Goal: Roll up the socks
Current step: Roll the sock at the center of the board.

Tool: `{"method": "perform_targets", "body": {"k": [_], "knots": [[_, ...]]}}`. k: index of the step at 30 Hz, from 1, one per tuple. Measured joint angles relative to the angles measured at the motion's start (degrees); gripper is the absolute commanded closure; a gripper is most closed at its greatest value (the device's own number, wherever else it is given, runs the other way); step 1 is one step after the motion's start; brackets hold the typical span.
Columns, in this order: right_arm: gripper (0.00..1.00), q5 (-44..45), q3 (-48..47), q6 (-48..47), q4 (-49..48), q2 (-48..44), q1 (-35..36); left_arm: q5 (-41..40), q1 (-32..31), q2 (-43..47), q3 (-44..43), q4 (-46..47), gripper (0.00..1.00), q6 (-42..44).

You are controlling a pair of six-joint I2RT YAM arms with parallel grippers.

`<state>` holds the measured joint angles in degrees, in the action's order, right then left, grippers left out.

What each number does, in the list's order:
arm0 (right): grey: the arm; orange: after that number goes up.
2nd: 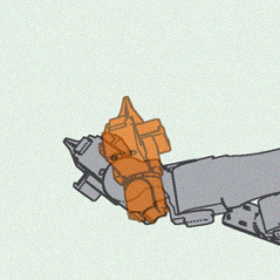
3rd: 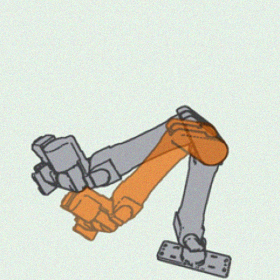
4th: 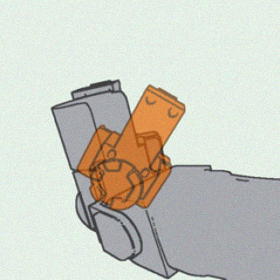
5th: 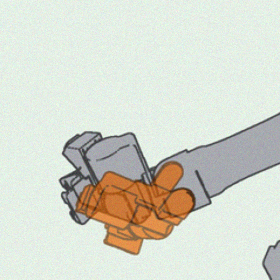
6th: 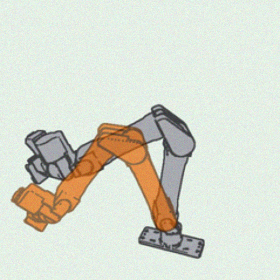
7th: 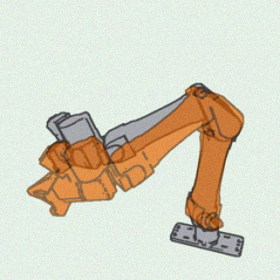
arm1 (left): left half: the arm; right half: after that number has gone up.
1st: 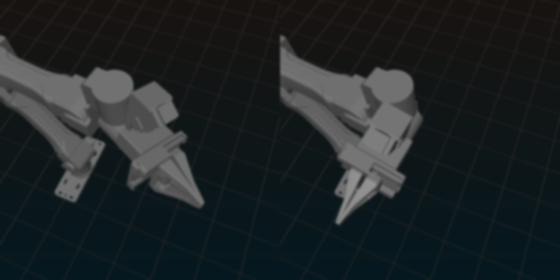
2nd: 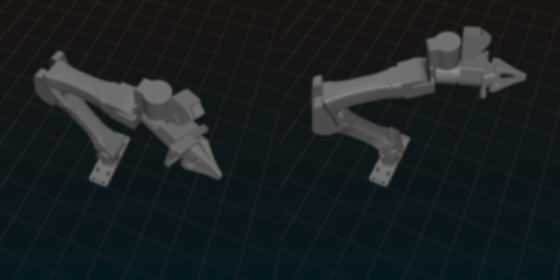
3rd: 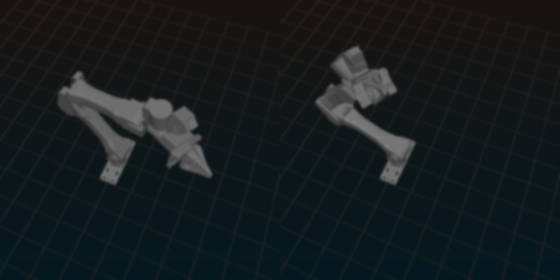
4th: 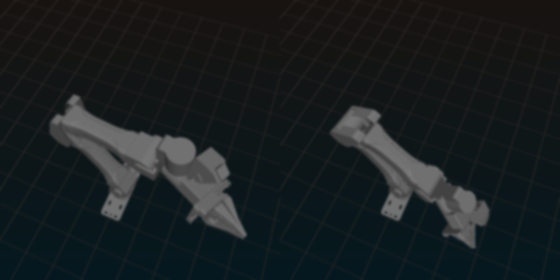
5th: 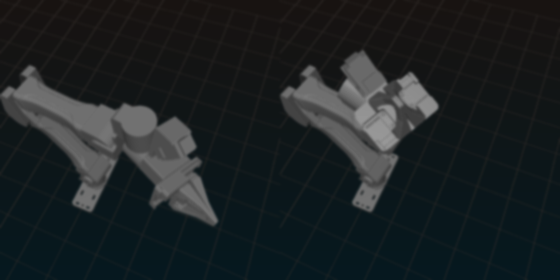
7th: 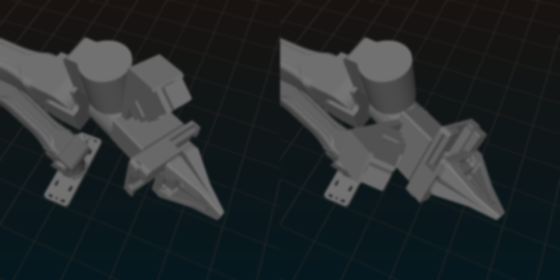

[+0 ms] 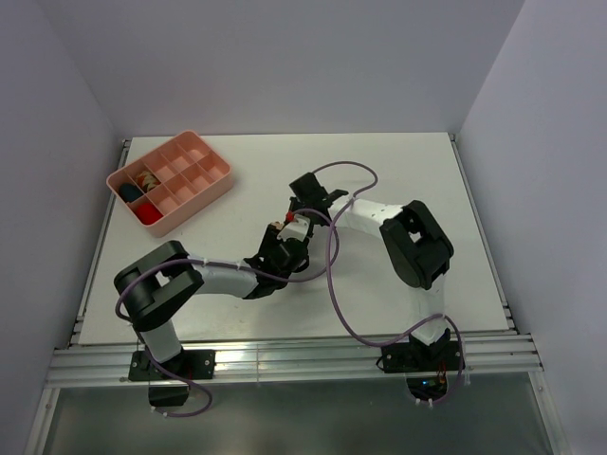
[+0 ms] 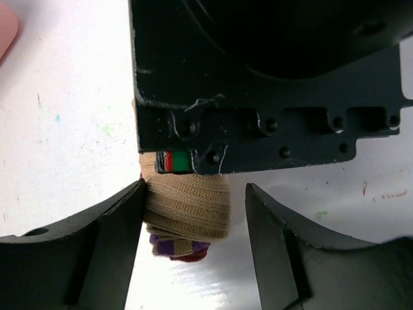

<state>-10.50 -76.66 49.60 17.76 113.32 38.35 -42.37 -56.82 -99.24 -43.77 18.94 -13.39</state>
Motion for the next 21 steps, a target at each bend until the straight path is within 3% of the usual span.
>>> {"method": "perform_targets", "body": {"k": [6, 13, 16, 17, 21], "knots": [[1.0, -0.7, -0.2, 0.0, 0.0, 0.3, -0.4, -2.8, -0.5, -1.9, -0.9, -0.5, 0.41, -1.6], [1.0, -0.5, -0.2, 0.0, -0.6, 0.3, 0.1, -2.9, 0.0, -1.6, 0.0, -1.0, 0.77, -4.5], [0.91, -0.9, 0.6, 0.3, -2.1, 0.0, 0.1, -1.6, 0.6, -0.5, 0.9, -0.7, 0.93, -6.1], [0.8, -1.0, 1.6, 0.7, -3.3, -0.3, 0.1, -0.9, 0.9, -0.1, 1.2, -0.8, 0.97, -6.5], [0.55, -2.6, 5.7, 2.1, -7.9, -2.4, -0.8, 3.2, 2.2, 2.0, 2.4, -0.8, 0.99, -7.6]]}}
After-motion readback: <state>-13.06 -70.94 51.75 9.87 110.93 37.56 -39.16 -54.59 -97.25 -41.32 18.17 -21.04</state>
